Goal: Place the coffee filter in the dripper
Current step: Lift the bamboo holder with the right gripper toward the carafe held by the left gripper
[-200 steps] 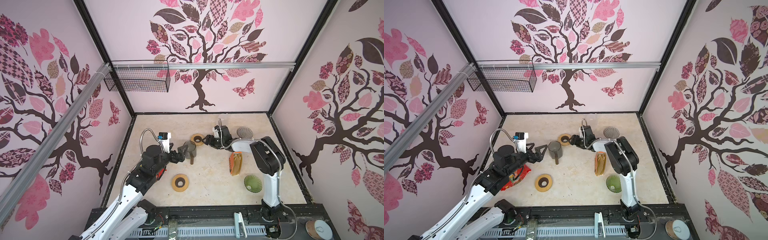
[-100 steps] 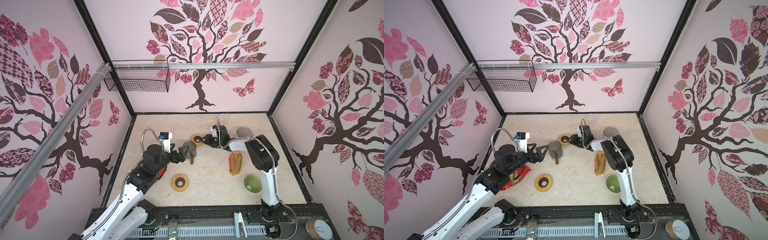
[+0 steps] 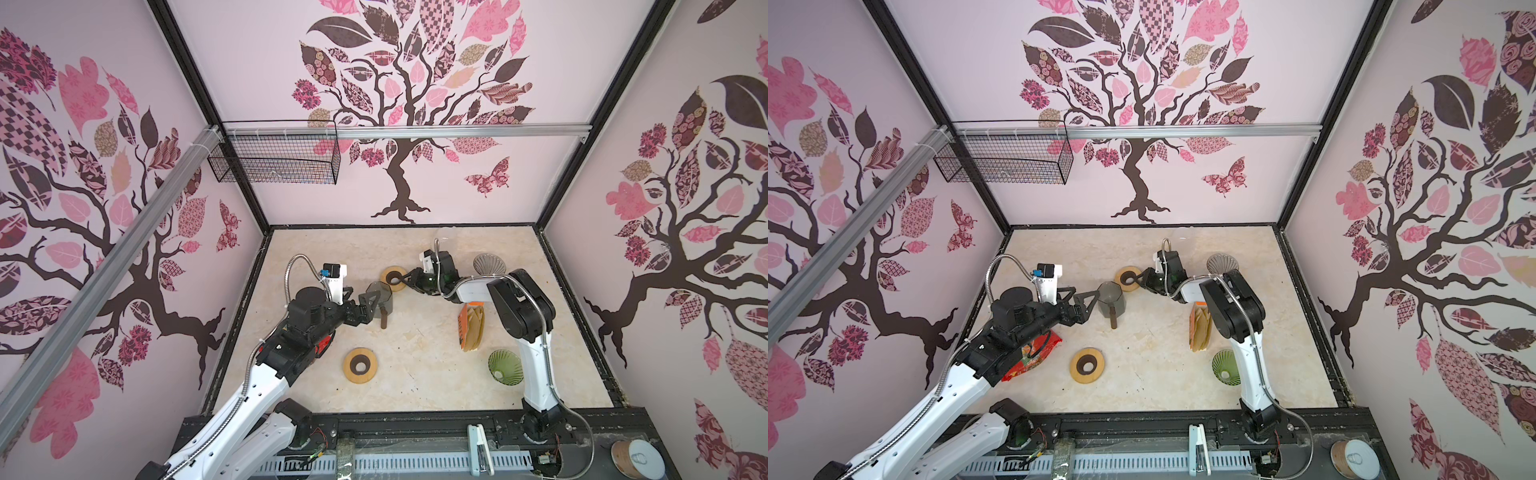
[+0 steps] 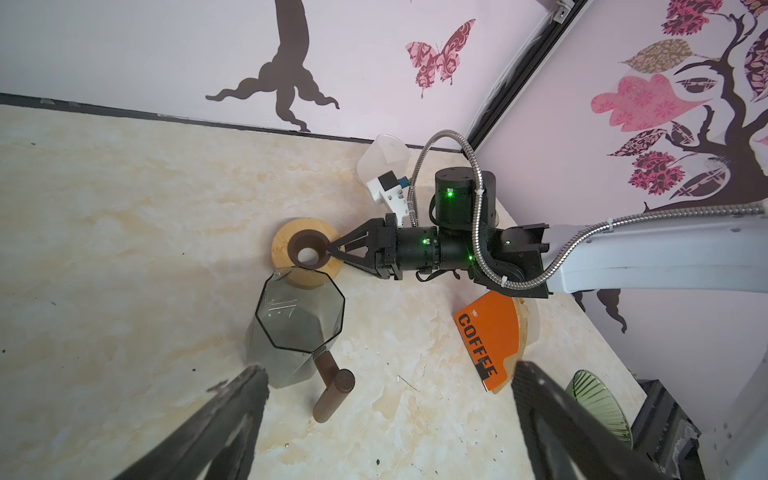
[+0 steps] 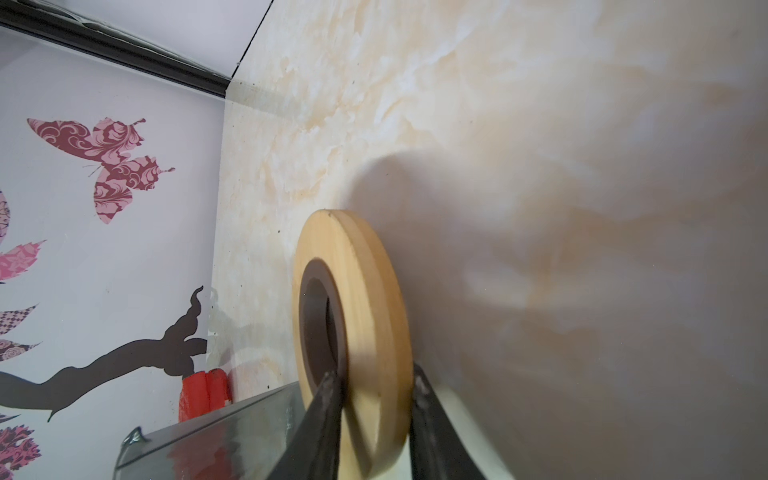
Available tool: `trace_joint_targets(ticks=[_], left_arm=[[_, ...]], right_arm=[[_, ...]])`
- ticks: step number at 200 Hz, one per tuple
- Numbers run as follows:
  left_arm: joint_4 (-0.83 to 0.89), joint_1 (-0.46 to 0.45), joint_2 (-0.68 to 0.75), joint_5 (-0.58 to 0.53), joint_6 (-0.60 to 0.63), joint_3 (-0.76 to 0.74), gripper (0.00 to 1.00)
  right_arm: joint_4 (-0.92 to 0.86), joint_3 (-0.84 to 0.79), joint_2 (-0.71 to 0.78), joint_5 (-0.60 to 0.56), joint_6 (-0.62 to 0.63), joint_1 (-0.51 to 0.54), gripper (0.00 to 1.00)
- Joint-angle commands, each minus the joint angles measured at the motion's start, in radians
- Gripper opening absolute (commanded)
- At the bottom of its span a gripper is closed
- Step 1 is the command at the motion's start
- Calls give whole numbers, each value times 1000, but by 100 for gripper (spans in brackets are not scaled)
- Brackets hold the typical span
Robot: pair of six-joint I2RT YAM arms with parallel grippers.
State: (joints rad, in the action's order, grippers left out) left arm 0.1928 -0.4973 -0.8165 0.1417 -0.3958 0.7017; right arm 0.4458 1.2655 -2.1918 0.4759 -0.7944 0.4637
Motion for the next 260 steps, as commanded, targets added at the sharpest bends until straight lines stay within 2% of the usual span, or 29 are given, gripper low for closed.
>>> trace_joint_targets(ticks=[1,128,260], left_arm=[[-38,4,-1,11,-3,7,95],[-35,11,-18,9,-5,5,95],[-34,15,-12,29,-15,12,94]], right_arm=[[31,35,-47,12,-18,3,25],[100,-27,1,12,-40,-3,10],[135,-154,275,-65,-28,-15,3]])
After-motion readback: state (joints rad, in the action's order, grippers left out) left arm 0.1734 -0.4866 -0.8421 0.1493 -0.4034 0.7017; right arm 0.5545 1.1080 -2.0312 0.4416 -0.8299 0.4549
